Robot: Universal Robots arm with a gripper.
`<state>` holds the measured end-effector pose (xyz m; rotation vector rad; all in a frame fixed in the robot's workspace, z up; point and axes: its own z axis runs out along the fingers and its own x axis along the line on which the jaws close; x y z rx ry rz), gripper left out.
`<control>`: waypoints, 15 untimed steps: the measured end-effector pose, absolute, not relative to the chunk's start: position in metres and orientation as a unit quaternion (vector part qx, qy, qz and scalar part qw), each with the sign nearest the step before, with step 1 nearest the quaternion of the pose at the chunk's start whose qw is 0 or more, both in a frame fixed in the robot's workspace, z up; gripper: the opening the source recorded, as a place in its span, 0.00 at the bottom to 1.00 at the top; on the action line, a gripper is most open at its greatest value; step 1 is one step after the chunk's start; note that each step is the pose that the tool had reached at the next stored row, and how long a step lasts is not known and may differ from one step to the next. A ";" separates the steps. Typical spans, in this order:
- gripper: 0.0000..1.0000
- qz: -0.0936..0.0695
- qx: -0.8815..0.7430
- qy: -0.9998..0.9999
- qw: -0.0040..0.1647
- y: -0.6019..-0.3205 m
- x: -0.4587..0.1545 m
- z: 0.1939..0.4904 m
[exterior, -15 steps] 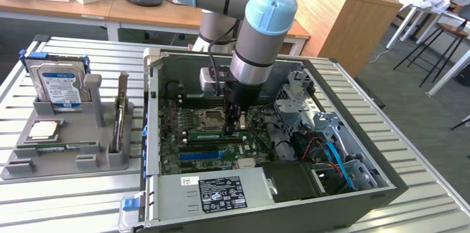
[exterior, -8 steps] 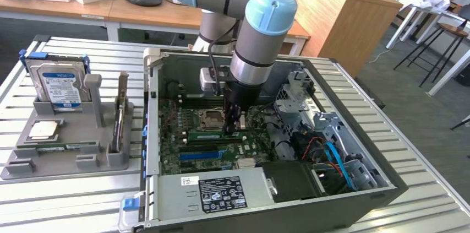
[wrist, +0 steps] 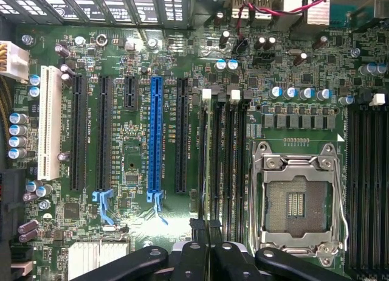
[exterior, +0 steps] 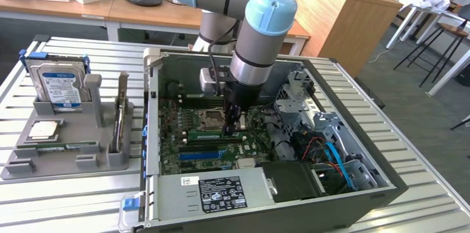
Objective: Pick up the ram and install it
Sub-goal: 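Insert the ram into the slot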
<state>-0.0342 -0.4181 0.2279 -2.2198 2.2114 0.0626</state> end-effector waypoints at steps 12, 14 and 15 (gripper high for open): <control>0.12 0.020 -0.712 0.702 0.004 -0.418 -0.034 0.227; 0.12 0.020 -0.712 0.702 0.004 -0.418 -0.034 0.227; 0.12 0.020 -0.713 0.701 0.004 -0.418 -0.034 0.226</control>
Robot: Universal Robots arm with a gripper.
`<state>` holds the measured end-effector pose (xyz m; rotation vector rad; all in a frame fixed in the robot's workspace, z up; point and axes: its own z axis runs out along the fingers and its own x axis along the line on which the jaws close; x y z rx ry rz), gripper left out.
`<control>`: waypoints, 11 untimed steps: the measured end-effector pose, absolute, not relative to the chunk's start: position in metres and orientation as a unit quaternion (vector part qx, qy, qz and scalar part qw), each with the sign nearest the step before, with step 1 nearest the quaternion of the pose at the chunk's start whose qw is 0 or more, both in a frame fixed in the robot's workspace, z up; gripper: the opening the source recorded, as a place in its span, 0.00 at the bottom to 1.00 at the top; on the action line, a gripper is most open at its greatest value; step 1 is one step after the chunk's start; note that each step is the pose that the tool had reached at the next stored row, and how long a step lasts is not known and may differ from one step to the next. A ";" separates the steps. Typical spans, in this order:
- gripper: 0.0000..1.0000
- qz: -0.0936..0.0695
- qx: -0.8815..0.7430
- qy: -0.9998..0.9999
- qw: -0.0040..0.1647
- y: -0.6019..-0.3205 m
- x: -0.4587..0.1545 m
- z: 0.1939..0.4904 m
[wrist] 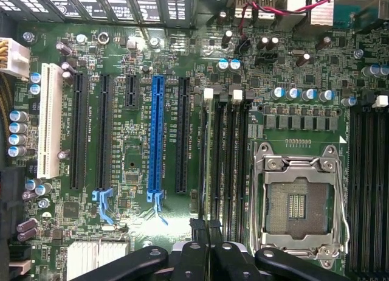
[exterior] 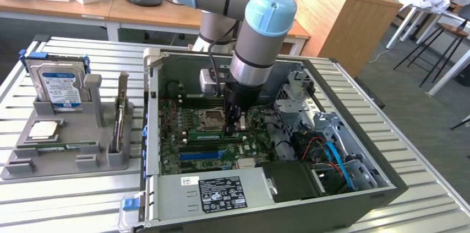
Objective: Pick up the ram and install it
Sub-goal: 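Insert the ram into the slot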
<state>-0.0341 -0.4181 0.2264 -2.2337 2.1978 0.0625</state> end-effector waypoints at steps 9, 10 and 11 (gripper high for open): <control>0.12 0.020 -0.715 0.699 0.004 -0.418 -0.034 0.226; 0.12 0.020 -0.715 0.699 0.004 -0.418 -0.034 0.226; 0.12 0.020 -0.715 0.699 0.004 -0.418 -0.034 0.226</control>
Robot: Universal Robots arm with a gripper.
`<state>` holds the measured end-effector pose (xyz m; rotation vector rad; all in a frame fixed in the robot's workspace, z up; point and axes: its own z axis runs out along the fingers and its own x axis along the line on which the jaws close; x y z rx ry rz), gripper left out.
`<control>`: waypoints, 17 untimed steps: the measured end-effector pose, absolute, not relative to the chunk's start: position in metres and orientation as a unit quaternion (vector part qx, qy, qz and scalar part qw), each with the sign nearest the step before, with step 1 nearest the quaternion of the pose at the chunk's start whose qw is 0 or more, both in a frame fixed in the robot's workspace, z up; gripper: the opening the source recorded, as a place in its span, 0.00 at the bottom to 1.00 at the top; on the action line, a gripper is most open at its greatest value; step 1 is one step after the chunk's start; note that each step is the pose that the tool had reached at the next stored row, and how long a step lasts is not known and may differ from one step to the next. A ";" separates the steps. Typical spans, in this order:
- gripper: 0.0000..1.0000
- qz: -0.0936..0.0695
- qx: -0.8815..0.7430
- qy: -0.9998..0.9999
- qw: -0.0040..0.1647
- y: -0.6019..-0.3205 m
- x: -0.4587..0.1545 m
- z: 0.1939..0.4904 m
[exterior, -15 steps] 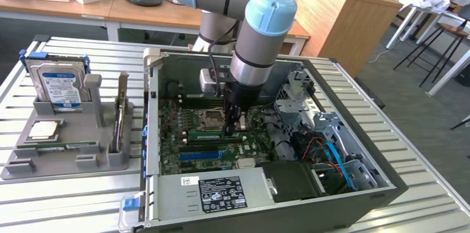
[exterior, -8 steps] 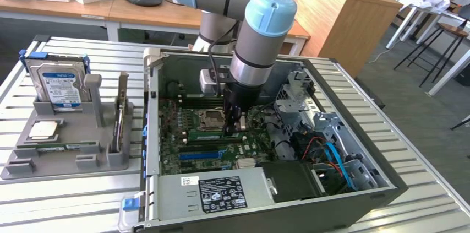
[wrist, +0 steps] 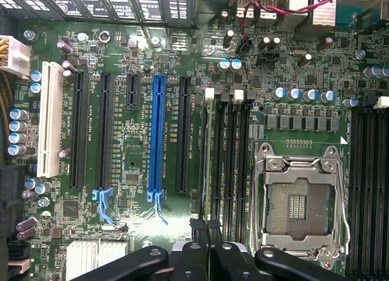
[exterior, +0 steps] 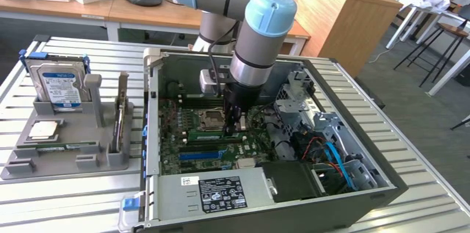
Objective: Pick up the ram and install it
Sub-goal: 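Insert the ram into the slot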
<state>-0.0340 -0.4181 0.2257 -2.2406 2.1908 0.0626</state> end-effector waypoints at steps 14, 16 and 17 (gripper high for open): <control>0.12 0.020 -0.710 0.704 0.004 -0.418 -0.034 0.225; 0.12 0.020 -0.709 0.704 0.004 -0.418 -0.034 0.225; 0.12 0.020 -0.709 0.704 0.004 -0.418 -0.034 0.225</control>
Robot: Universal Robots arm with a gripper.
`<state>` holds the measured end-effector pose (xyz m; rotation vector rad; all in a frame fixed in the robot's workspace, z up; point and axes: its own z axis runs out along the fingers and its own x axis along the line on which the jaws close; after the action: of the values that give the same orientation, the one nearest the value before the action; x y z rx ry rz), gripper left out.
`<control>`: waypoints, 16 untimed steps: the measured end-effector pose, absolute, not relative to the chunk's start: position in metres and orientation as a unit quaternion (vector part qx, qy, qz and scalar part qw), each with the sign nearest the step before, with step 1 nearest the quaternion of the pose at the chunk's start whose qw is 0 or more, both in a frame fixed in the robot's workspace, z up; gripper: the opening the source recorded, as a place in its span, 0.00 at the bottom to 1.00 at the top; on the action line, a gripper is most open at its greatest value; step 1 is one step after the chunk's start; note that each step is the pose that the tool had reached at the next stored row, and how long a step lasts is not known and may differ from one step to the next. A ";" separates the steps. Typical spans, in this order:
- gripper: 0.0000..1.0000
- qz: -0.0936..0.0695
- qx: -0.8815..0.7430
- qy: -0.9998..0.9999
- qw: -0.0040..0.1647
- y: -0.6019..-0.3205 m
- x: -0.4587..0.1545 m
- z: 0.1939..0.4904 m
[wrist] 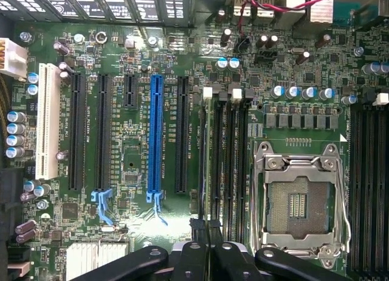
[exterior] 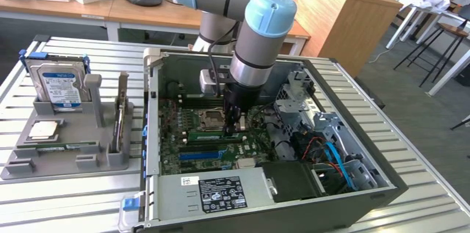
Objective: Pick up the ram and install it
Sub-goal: 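Insert the ram into the slot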
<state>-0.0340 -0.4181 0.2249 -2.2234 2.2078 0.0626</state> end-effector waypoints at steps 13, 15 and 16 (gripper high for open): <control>0.12 0.020 -0.709 0.704 0.004 -0.418 -0.033 0.226; 0.12 0.020 -0.709 0.704 0.004 -0.418 -0.033 0.227; 0.12 0.020 -0.709 0.704 0.004 -0.418 -0.033 0.227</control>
<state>-0.0331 -0.4180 0.2268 -2.2231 2.2075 0.0631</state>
